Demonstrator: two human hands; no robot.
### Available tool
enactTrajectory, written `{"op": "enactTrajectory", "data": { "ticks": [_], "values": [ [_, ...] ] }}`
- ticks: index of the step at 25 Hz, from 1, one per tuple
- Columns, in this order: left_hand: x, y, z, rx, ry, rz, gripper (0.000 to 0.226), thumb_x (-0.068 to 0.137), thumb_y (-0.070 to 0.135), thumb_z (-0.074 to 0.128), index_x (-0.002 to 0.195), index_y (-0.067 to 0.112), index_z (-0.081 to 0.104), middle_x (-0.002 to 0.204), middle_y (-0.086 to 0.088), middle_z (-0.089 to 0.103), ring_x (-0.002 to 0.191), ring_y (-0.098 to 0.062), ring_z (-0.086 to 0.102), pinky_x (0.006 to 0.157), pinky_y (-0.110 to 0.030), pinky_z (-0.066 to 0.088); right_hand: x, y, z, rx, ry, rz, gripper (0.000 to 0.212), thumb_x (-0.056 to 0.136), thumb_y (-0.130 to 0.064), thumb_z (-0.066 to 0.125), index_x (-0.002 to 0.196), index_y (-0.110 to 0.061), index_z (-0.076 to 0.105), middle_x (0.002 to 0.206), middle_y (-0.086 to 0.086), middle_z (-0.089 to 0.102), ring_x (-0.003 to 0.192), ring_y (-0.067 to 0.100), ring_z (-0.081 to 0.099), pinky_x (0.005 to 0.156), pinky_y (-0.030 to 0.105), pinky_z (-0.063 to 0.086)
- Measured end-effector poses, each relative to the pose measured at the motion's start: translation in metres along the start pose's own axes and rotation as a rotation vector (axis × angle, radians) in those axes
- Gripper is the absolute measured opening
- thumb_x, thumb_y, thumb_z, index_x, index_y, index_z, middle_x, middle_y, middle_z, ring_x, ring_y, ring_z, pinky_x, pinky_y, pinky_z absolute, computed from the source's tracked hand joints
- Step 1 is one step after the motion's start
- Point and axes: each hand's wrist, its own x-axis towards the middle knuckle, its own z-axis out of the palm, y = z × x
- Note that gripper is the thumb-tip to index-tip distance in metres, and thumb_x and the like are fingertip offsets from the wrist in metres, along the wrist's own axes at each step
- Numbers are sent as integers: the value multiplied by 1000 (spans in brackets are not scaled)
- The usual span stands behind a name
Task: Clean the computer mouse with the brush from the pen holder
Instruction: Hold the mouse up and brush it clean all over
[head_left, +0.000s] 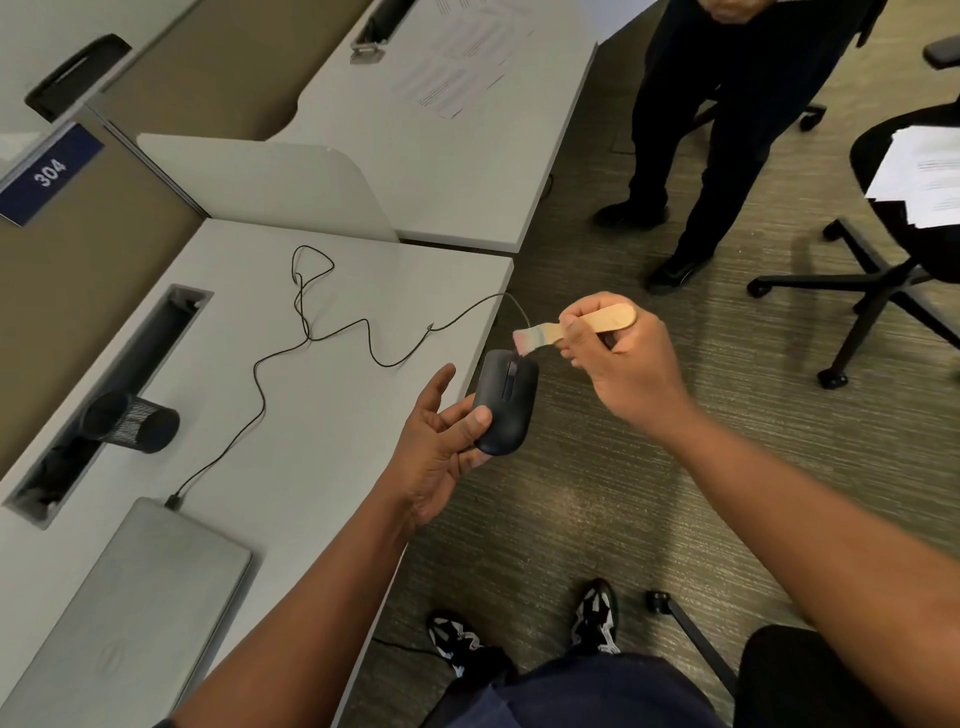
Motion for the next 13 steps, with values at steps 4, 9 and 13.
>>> {"op": "enactTrajectory", "data": {
  "ticks": [4, 9, 13],
  "values": [
    [1, 0, -3, 31, -9, 15, 92, 84, 17, 77, 162, 34, 31, 133, -8, 75, 121, -31, 72, 74, -34, 62, -3, -10, -4, 17, -204, -76, 11, 100, -28, 65, 98, -21, 73, 82, -1, 72, 74, 20, 68, 65, 33, 56],
    [2, 1, -3, 35, 0, 21, 96, 82, 17, 78, 163, 32, 30, 127, -5, 78, 116, -28, 75, 74, -34, 64, -1, -6, -7, -268, -60, -101, 14, 102, -23, 62, 91, -21, 70, 60, -10, 59, 50, 7, 51, 48, 23, 38],
    [2, 2, -4, 39, -10, 20, 96, 82, 16, 79, 163, 31, 29, 128, -7, 77, 115, -28, 75, 71, -32, 64, -2, -12, -3, -160, -19, -137, 14, 104, -24, 62, 97, -15, 71, 70, 0, 67, 57, 11, 56, 50, 23, 41]
  ]
}}
